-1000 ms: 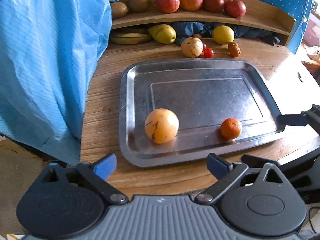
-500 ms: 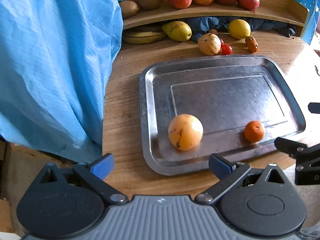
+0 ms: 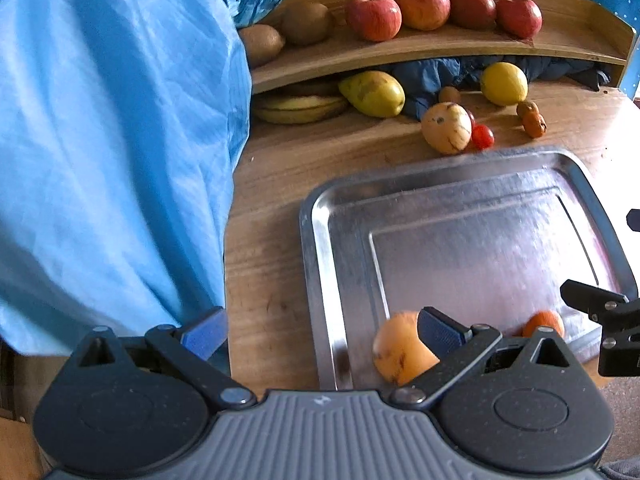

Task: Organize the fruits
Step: 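Move left tool toward the striped pepino melon while right tool approaches a cherry tomato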

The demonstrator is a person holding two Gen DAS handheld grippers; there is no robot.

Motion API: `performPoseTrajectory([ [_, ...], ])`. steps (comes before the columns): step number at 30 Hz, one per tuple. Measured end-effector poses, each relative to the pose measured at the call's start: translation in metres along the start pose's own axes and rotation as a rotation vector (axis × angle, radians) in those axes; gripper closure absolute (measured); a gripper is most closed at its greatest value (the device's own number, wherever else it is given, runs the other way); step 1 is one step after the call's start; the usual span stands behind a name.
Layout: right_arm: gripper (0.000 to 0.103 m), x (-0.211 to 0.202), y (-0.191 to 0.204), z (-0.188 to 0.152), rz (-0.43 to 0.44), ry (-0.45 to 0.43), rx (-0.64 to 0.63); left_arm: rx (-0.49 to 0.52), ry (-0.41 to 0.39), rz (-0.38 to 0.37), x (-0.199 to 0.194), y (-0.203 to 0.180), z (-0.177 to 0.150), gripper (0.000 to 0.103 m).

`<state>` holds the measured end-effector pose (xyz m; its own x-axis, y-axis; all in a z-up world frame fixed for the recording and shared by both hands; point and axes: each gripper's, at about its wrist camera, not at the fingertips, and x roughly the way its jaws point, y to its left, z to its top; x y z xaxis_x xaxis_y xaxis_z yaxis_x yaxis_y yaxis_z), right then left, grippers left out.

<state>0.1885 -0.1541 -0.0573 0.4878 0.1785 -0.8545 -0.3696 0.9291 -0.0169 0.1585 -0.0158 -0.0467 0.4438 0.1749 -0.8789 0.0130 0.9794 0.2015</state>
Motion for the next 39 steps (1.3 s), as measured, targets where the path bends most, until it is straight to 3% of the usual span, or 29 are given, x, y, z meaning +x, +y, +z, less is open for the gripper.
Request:
performPoseTrajectory([
  [10, 0.001, 0.011, -0.004, 0.027, 0.001, -0.066, 0.047, 0.025, -0.017, -0.026, 0.019, 0.009, 0.037, 0.001],
  [18, 0.001, 0.025, -0.002, 0.041, -0.028, -0.069, 0.052, 0.038, -0.037, -0.076, 0.034, 0.009, 0.070, 0.001],
  [33, 0.001, 0.045, -0.011, 0.053, -0.171, -0.083, 0.064, 0.102, -0.057, -0.230, 0.059, -0.017, 0.118, 0.001],
  [39, 0.001, 0.053, -0.005, 0.057, -0.226, -0.094, -0.006, 0.059, -0.037, -0.301, 0.069, -0.021, 0.135, 0.001],
])
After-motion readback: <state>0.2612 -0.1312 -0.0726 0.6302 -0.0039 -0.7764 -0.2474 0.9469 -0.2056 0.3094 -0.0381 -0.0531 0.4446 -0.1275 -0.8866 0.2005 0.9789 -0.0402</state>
